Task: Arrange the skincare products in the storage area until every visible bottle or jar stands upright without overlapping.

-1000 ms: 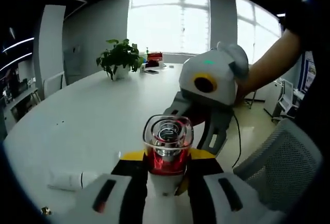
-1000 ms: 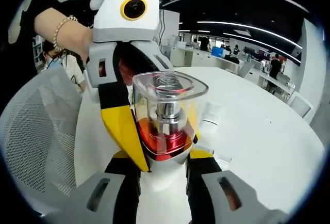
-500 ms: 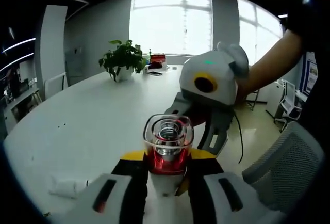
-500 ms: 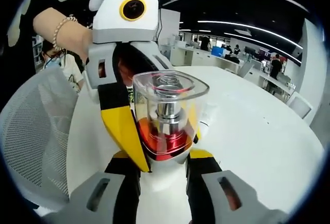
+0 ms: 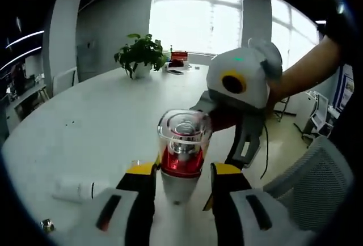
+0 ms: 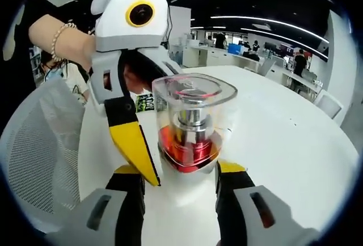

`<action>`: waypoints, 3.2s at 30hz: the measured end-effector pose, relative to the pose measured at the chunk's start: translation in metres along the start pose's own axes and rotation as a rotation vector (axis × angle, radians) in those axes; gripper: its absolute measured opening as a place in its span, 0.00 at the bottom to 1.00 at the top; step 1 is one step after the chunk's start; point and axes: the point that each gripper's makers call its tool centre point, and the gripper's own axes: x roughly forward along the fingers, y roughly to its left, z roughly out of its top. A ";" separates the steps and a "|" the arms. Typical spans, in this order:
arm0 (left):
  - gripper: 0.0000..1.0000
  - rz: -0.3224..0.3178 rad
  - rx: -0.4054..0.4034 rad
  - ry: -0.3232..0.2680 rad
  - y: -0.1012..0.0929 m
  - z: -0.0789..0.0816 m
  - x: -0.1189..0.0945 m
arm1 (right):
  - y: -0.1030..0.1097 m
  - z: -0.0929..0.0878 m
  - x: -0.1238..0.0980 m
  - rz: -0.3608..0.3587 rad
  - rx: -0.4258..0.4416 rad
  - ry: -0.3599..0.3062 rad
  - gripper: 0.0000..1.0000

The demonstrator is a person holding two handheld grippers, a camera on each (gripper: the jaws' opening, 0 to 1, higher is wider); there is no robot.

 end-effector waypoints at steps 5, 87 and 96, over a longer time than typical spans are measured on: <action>0.39 0.028 -0.019 0.001 -0.002 0.001 -0.012 | 0.001 -0.001 -0.002 -0.023 0.025 -0.002 0.58; 0.96 0.486 -0.419 -0.096 -0.055 -0.106 -0.235 | 0.092 0.052 -0.046 -0.250 0.256 -0.188 0.99; 0.95 0.520 -0.442 -0.097 -0.059 -0.115 -0.245 | 0.092 0.052 -0.047 -0.250 0.266 -0.189 0.99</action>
